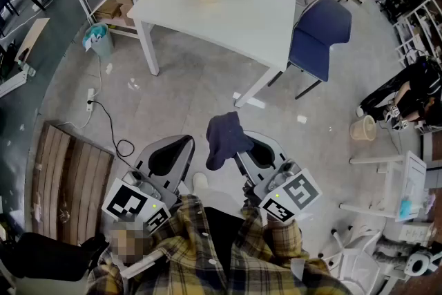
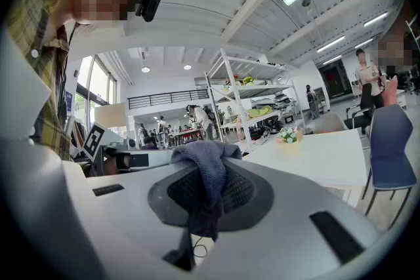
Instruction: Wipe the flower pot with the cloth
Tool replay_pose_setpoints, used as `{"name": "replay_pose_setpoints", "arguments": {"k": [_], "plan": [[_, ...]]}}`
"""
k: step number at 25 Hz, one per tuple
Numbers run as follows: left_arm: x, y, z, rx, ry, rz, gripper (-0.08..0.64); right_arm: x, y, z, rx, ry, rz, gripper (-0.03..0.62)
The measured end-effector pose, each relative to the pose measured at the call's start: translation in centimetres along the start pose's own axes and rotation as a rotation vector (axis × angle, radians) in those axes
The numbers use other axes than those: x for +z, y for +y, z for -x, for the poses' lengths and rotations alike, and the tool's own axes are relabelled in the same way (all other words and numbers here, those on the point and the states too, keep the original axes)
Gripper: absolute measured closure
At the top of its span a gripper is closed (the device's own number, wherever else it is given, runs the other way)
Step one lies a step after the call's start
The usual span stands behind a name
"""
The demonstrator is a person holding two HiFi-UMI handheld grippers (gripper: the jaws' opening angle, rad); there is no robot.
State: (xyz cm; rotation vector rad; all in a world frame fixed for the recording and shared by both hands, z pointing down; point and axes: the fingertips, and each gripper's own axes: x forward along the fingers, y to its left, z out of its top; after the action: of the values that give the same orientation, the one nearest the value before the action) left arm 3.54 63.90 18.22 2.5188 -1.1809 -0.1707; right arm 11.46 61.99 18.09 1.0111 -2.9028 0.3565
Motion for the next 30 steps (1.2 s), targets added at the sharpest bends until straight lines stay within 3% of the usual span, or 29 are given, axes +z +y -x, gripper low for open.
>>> {"name": "replay_pose_setpoints", "arguments": {"k": [18,24,30], "plan": [[-0.7,-3.4,-1.6,0.034,-0.014,-0.043,0.551,-0.2,-1.9,4.1,0.015,-0.029,-0.025,0.571],[-0.4,-0.7,-2.1,0.054,-0.009,-0.045,0.552,-0.5,-2.8,1.0,0.03,-0.016,-0.035,0.571],[1.6,6.0,-4.0,0.043,0.008,-0.044,0.552,0.3,-5.2,-5.7,0.004,-0.002,-0.043,0.571]]}}
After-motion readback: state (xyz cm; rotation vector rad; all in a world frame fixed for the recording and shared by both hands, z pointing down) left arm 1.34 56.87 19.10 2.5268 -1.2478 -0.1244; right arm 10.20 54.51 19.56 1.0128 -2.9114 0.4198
